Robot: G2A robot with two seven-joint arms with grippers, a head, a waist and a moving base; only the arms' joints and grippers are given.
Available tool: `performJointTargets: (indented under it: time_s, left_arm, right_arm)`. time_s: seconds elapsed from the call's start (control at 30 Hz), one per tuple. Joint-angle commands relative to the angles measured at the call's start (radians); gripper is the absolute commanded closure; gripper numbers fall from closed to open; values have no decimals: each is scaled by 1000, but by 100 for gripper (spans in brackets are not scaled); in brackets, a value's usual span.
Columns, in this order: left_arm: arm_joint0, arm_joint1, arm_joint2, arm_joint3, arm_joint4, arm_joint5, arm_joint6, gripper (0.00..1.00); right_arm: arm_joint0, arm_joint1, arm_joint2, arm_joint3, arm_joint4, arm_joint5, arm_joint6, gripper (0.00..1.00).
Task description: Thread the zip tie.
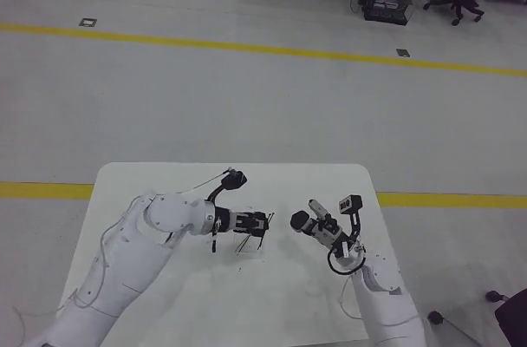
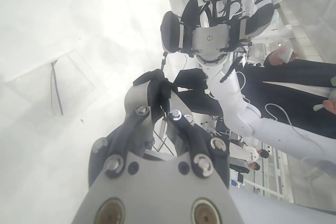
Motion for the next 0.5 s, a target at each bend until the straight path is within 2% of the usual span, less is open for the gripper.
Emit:
performJointTargets:
  time_s: [0.0,0.1,0.23,0.33,0.47]
  left_arm:
    - [-2,2,-3,5,-64,2,-14,100]
    - [-8,5,-10,18,-146,9,-41,100]
    - [-15,11,-12,27,-211,17,-69,100]
    - [-17,17,-7,30,-222,28,-79,100]
    - [-21,21,-3,28,-195,27,-69,100]
  right_arm:
    - [2,-1,-17,-15,-37,0,27,0]
    - [19,-8,-30,-16,-68,0,48,0]
    - [52,-19,-38,-13,-129,0,65,0]
    - [63,-32,-29,-16,-130,0,82,0]
    - [63,-32,-29,-16,-130,0,82,0]
